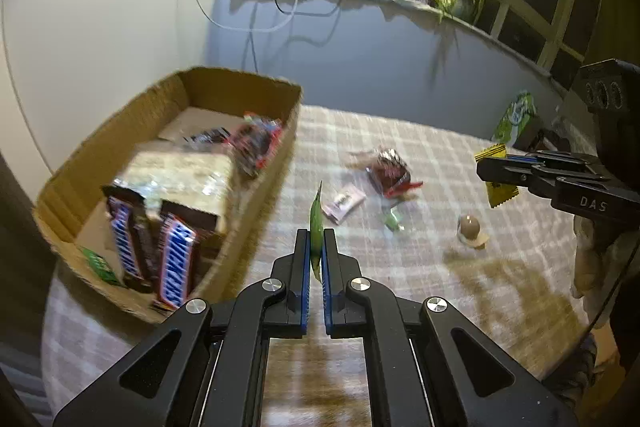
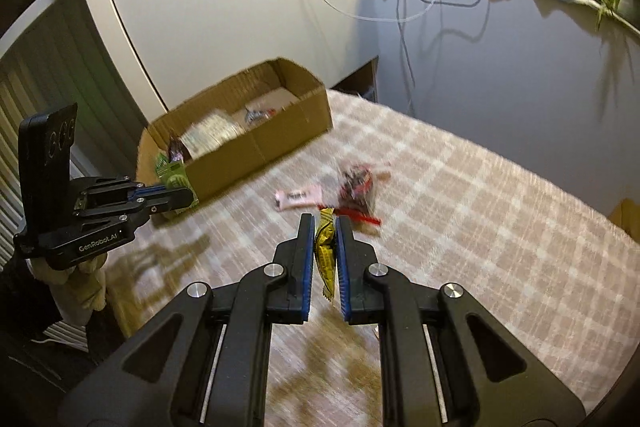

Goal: Organize snacks
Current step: 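Grasp the green candy with the left tool while the right tool grasps the yellow candy, then carry the green and yellow candies into the box and open both tools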

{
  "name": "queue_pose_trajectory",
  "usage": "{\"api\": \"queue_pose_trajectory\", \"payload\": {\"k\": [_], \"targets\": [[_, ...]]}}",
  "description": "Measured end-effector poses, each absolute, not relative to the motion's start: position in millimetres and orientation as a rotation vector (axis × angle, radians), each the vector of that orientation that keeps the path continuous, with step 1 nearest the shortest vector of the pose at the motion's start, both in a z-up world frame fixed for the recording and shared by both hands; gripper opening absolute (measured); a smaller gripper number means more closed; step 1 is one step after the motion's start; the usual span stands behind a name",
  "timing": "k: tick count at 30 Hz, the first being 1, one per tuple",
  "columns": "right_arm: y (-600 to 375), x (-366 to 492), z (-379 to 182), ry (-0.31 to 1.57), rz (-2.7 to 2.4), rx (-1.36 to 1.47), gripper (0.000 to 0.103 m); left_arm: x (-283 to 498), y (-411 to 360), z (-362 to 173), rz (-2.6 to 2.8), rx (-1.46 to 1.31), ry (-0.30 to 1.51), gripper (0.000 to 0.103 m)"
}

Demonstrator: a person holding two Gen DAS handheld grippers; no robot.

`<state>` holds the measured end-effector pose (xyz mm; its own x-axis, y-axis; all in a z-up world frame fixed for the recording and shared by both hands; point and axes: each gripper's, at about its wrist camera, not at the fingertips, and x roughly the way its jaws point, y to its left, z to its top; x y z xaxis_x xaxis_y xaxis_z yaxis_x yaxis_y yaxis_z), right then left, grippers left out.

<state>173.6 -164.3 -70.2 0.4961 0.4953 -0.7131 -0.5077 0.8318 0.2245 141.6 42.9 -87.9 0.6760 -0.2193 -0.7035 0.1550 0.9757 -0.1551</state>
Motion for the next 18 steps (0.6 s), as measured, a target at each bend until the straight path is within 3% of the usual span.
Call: {"api": "queue_pose_trajectory", "payload": {"k": [18], "targets": [[-80.6, 220.6, -36.2, 0.801, 0.676, -0.071, 0.011, 138.9, 117.5, -66.4, -0.087, -0.117, 0.727, 0.004]]}}
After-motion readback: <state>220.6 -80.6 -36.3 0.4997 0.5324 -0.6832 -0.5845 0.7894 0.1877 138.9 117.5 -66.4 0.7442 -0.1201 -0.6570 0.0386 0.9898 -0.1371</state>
